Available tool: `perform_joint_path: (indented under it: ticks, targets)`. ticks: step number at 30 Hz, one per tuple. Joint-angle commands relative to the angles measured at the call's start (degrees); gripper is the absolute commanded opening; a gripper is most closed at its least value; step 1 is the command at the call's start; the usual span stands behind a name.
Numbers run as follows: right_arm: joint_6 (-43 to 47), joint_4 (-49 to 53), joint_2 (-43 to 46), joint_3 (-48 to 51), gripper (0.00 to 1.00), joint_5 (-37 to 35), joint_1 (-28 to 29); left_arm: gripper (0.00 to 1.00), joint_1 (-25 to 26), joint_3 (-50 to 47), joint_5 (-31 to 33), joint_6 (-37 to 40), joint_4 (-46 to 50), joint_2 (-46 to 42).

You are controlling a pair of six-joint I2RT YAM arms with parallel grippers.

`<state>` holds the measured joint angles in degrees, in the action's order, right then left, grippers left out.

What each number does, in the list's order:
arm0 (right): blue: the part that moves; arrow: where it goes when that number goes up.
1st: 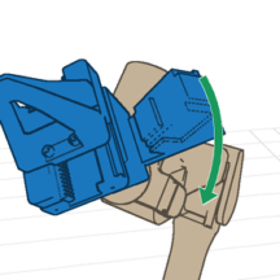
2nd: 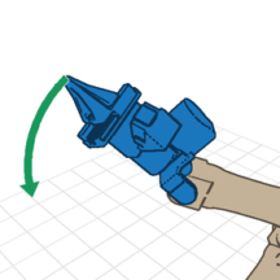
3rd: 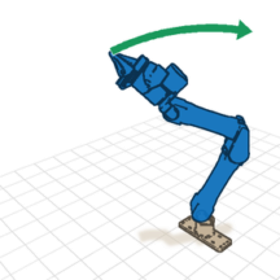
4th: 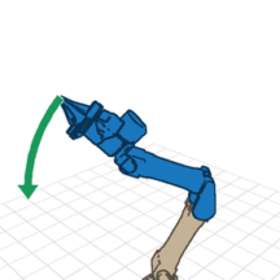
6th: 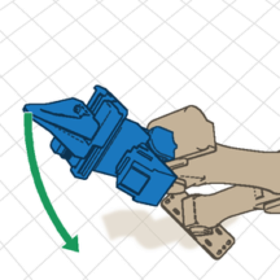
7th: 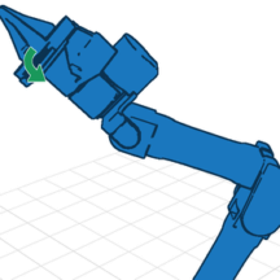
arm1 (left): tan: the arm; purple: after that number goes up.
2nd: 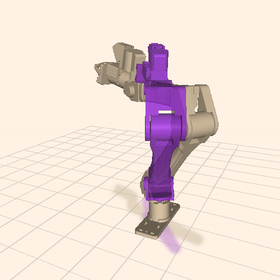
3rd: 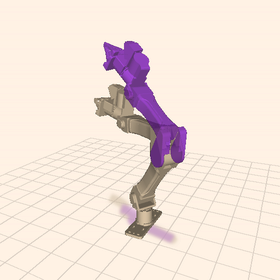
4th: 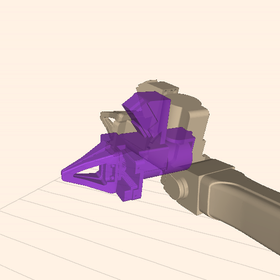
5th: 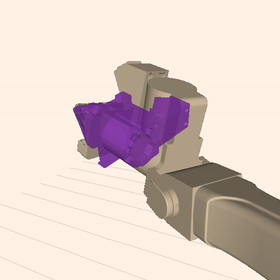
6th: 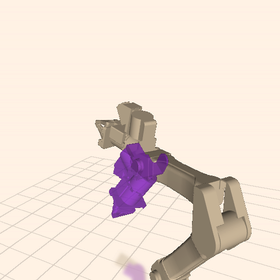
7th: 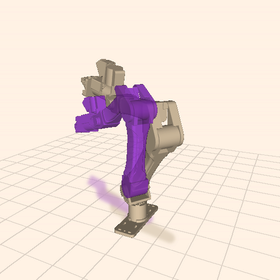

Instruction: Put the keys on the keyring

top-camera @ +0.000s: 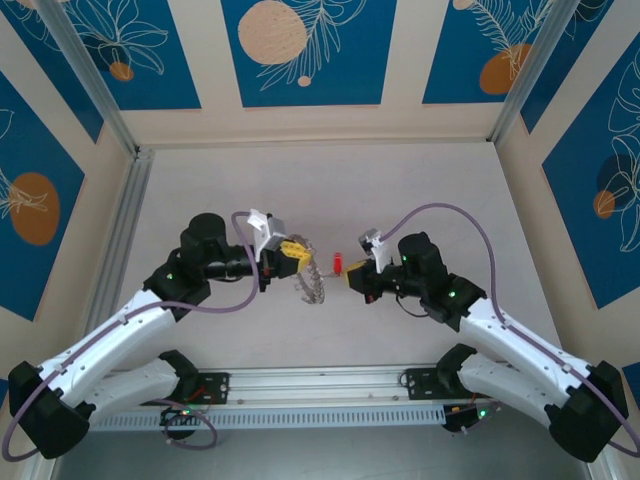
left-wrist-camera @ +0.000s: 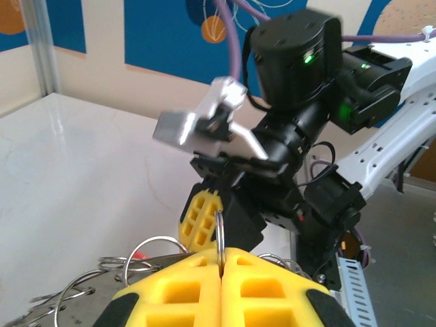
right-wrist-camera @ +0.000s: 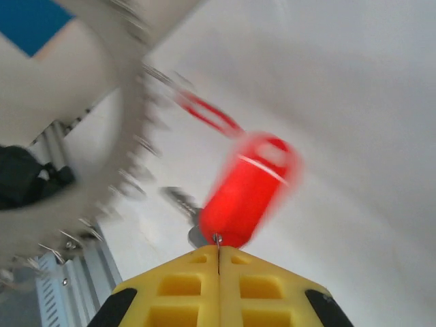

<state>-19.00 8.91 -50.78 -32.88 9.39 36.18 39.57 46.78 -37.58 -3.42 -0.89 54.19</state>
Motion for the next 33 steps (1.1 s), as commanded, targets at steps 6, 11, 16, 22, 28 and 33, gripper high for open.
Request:
perform_joint_path:
  ticks: [6,11,16,22,28,33]
  targets:
    - [-10.5,-4.4,-10.8,3.7,0.0,2.4,-5.7,0.0,0.5,-0.9,2.3,1.8,-0.6,-2.7]
    - [-12.4,-8.0,-18.6,4.7,0.0,2.9,-6.4,0.0,0.5,-1.3,1.1,1.4,-1.2,-3.9]
    - [-13.3,-11.2,-22.8,5.1,0.0,4.5,-7.1,0.0,0.5,-1.4,0.5,1.1,-1.0,-4.4]
    - [-10.5,-8.0,-19.9,3.8,0.2,3.1,-7.0,0.0,0.4,-2.0,-0.6,0.7,-2.1,-4.2]
    - [-4.3,4.1,-7.7,-1.8,0.44,-0.5,-5.4,0.0,0.5,-2.1,-3.2,0.3,-3.5,-4.0]
    - [3.1,9.6,5.3,-9.5,0.58,1.5,0.5,0.0,0.6,-1.4,-7.3,0.3,-3.7,-4.1]
